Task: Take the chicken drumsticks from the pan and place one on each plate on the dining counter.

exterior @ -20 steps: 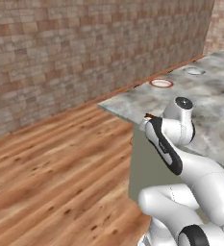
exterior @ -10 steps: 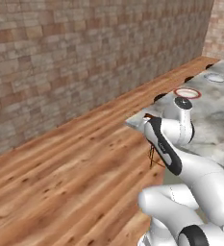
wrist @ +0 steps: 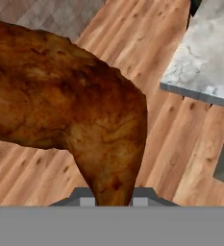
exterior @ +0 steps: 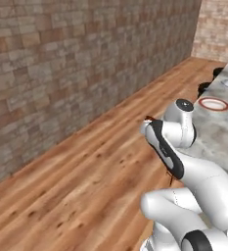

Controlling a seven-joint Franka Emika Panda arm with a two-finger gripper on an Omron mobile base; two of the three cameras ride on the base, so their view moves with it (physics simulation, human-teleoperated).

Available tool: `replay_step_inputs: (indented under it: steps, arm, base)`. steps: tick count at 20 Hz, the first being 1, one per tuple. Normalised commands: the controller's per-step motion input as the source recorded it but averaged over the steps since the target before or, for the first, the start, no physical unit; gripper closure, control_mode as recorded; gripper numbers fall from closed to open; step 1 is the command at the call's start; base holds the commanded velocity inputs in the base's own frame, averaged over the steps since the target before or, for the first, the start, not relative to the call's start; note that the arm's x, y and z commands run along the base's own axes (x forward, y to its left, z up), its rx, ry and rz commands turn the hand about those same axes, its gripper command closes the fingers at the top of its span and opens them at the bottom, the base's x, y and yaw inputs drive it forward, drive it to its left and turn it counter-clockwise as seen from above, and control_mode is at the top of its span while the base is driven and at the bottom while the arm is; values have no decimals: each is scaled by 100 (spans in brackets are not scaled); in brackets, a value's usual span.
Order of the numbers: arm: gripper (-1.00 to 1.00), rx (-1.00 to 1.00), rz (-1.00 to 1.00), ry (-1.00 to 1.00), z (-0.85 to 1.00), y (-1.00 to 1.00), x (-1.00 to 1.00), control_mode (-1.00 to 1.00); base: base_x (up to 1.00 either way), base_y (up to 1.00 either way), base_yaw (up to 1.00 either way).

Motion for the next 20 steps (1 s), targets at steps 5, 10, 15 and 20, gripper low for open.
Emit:
replay_step_inputs:
  steps: [5, 10, 15, 20]
  arm:
    - [100, 0, 0, 0, 0, 0, 0, 100]
    - [100, 0, 0, 0, 0, 0, 0, 100]
    - [100, 0, 0, 0, 0, 0, 0, 100]
    - [100, 0, 0, 0, 0, 0, 0, 100]
  base:
    - [78, 59, -47]
    - [71, 58, -54]
    - [70, 57, -56]
    - [70, 58, -55]
